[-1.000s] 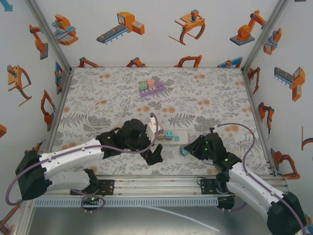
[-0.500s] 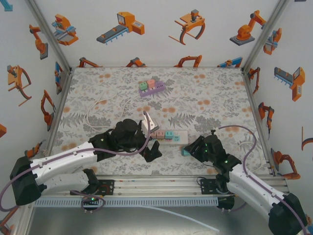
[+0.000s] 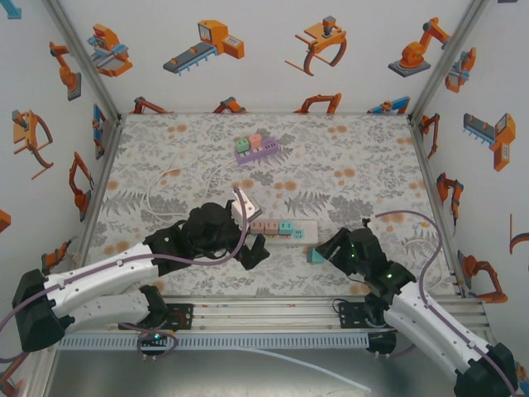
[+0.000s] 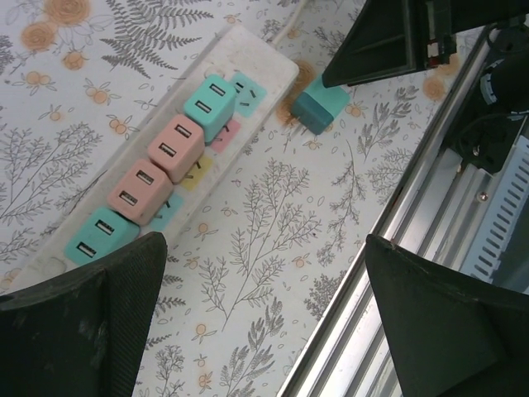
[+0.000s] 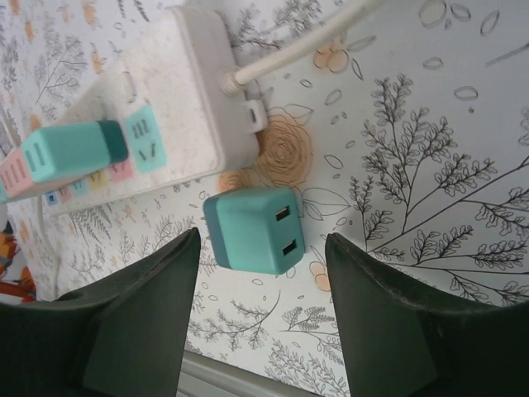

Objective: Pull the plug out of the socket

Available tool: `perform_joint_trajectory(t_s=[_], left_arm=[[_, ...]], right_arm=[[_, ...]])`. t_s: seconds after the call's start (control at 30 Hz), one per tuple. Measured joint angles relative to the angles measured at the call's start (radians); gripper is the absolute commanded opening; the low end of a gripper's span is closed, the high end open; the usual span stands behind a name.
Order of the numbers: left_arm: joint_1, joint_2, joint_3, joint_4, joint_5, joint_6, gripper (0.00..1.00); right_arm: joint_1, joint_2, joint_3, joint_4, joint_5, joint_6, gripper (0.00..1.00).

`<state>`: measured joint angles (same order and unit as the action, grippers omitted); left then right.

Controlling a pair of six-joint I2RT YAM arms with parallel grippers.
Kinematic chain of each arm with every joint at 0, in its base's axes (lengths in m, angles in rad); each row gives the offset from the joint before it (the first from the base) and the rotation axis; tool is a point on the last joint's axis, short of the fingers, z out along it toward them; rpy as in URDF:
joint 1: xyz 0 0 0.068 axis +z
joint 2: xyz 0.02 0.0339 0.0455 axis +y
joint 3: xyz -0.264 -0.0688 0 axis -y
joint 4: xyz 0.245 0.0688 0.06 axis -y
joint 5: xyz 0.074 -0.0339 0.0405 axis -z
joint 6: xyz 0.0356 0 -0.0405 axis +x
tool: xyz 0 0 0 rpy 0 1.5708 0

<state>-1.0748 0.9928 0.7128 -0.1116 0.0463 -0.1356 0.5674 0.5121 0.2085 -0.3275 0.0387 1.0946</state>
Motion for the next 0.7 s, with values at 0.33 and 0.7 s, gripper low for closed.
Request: perform_joint_trajectory(t_s=[0.33, 0.7], left_arm=[[0.022, -0.082, -0.018, -0.029, -0.197, -0.029, 0.97], [0.242, -0.117, -0.031, -0.068, -0.309, -0.164, 0.97]], right_arm=[[0.000, 0.048, 0.218, 0.064, 0.008, -0.462, 0.58], [0.000, 0.208, 0.245, 0.346, -0.338, -1.147, 0.58]])
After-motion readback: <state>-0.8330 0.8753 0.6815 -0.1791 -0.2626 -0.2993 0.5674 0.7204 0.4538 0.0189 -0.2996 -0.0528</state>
